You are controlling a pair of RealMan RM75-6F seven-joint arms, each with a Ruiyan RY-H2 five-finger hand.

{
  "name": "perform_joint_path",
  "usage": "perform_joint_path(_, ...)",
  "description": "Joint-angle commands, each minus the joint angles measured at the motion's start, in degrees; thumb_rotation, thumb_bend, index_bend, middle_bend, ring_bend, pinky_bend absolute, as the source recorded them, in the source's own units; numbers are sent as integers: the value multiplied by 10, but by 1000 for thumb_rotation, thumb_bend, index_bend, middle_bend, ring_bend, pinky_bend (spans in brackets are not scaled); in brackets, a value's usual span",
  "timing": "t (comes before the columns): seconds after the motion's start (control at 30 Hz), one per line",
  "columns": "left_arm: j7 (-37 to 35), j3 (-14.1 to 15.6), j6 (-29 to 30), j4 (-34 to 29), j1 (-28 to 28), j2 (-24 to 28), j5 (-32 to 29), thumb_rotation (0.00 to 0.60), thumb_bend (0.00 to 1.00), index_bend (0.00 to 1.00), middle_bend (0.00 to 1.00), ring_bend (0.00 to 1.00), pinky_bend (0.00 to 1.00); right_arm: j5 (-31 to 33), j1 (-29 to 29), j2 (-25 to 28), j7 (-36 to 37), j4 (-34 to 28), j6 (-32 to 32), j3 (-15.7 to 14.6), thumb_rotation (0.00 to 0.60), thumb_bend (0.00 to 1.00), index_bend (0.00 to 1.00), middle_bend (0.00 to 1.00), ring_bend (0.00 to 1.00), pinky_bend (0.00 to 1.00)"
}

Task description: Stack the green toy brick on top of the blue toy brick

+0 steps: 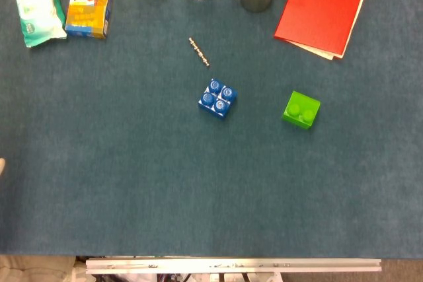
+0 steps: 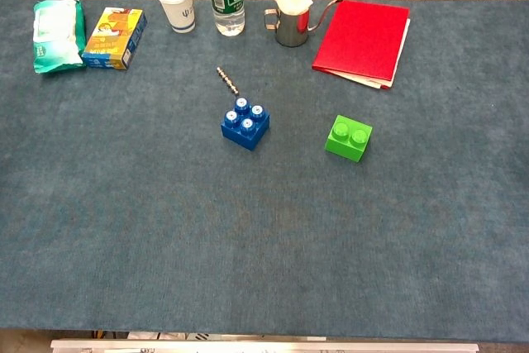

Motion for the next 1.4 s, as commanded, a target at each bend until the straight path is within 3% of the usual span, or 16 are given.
perform_joint_path(0.03,1,0,0,0,0,0,-1,600,206,0,3,18,0,8,9,1,-10,-7,-16,3,600,129,412,408,317,371)
perform_joint_path(0.53,-3,1,7,3,6,0,-1,600,206,0,3,18,0,51,85,-43,-65,-23,-133,19,600,118,412,408,317,375)
perform_joint_path(1.17,-3,2,6,7,8,-2,-3,600,206,0,3,18,0,167,179,-147,-136,15,-245,44,600,42,412,409,317,375)
perform_joint_path(1.4,-4,2,4,10,7,-2,-4,600,206,0,3,18,0,213,209,-182,-172,22,-274,43,600,41,366,390,310,375)
